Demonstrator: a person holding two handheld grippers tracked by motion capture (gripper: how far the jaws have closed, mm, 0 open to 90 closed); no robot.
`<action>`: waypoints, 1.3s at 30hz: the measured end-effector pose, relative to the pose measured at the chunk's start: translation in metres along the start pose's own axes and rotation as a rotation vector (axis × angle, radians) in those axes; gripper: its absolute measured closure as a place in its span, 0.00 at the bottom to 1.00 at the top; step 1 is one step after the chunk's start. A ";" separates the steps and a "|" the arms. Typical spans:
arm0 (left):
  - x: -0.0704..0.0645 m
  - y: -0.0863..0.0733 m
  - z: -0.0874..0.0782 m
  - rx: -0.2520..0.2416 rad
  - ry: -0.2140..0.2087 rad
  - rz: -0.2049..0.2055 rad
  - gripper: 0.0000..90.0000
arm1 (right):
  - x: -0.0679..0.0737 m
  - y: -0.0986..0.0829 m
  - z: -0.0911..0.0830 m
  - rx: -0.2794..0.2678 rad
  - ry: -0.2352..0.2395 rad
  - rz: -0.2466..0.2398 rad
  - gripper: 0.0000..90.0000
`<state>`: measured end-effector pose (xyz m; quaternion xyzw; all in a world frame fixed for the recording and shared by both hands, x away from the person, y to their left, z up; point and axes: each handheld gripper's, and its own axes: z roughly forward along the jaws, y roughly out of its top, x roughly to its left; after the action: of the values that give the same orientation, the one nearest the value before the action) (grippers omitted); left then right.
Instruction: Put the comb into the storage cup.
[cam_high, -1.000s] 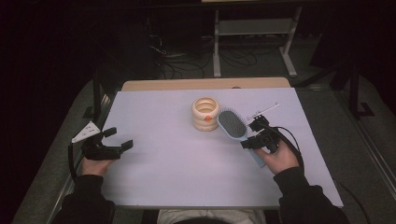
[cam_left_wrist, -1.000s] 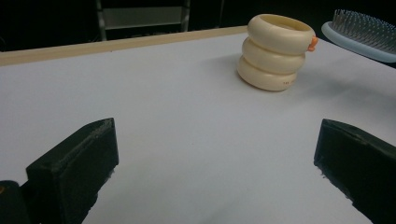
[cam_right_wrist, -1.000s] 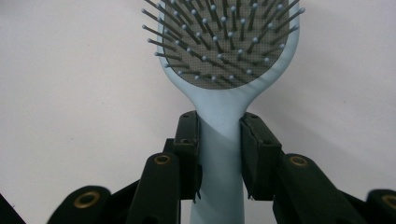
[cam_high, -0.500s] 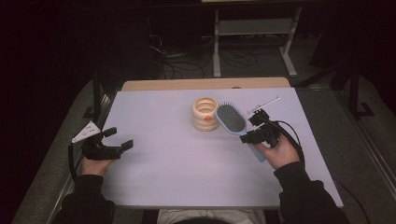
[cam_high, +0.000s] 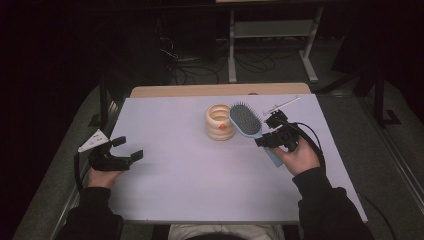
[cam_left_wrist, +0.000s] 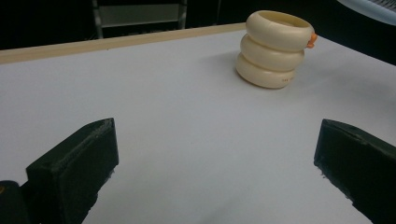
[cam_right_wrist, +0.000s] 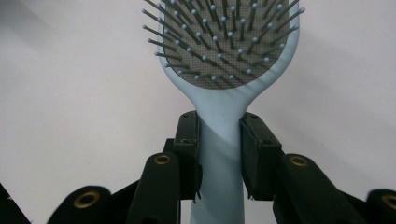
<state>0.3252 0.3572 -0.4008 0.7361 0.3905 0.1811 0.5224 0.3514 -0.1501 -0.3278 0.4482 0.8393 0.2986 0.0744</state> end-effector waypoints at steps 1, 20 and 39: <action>0.000 0.000 0.000 0.000 -0.001 0.000 0.00 | 0.001 0.001 -0.001 -0.003 0.002 -0.008 0.76; -0.001 0.001 0.000 -0.010 -0.023 -0.008 0.00 | 0.010 0.031 -0.014 -0.048 0.030 -0.071 0.76; -0.004 0.013 -0.004 -0.050 -0.007 0.011 0.00 | 0.021 0.053 -0.010 -0.097 0.064 -0.141 0.76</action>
<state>0.3246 0.3549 -0.3868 0.7256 0.3799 0.1911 0.5411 0.3723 -0.1155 -0.2863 0.3742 0.8552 0.3470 0.0902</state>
